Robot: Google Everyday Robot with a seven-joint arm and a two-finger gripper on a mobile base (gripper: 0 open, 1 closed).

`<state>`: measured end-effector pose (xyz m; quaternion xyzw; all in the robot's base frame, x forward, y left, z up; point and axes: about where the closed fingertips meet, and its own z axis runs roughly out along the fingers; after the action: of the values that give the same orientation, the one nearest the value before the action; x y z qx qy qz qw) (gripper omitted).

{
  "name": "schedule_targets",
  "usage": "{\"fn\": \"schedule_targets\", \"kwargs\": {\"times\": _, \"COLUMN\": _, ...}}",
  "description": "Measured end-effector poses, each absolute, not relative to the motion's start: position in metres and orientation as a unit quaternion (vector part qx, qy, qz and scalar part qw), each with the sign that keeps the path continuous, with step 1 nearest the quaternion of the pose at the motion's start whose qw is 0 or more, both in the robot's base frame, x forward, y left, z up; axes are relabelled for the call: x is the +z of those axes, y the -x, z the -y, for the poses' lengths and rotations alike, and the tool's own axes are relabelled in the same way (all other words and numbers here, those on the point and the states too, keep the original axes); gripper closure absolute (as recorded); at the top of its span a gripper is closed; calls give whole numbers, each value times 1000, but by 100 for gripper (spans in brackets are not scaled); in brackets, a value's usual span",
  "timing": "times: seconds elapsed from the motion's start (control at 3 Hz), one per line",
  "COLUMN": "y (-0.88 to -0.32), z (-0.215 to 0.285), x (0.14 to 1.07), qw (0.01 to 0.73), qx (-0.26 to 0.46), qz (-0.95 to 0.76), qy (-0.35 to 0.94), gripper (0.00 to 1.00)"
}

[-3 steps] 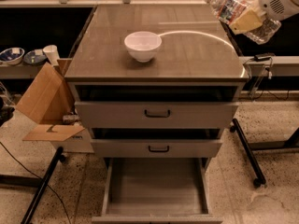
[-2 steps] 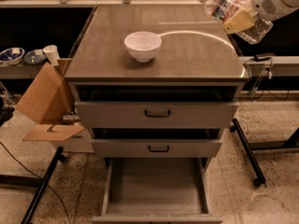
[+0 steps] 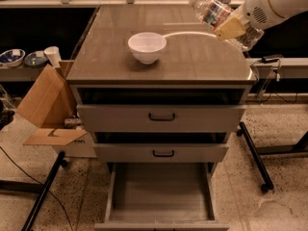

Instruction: Pick water bottle from bottom drawer and place on counter

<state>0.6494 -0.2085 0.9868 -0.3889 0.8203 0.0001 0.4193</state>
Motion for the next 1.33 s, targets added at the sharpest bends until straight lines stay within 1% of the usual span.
{"fn": "schedule_targets", "kwargs": {"times": 0.67, "y": -640, "z": 204, "x": 976, "qw": 416, "qx": 11, "qz": -824, "qy": 384, "gripper": 100}}
{"fn": "schedule_targets", "kwargs": {"times": 1.0, "y": -656, "z": 190, "x": 976, "qw": 418, "qx": 13, "qz": -815, "qy": 402, "gripper": 100}}
{"fn": "schedule_targets", "kwargs": {"times": 1.33, "y": -687, "z": 167, "x": 971, "qw": 415, "qx": 17, "qz": -805, "qy": 424, "gripper": 100}}
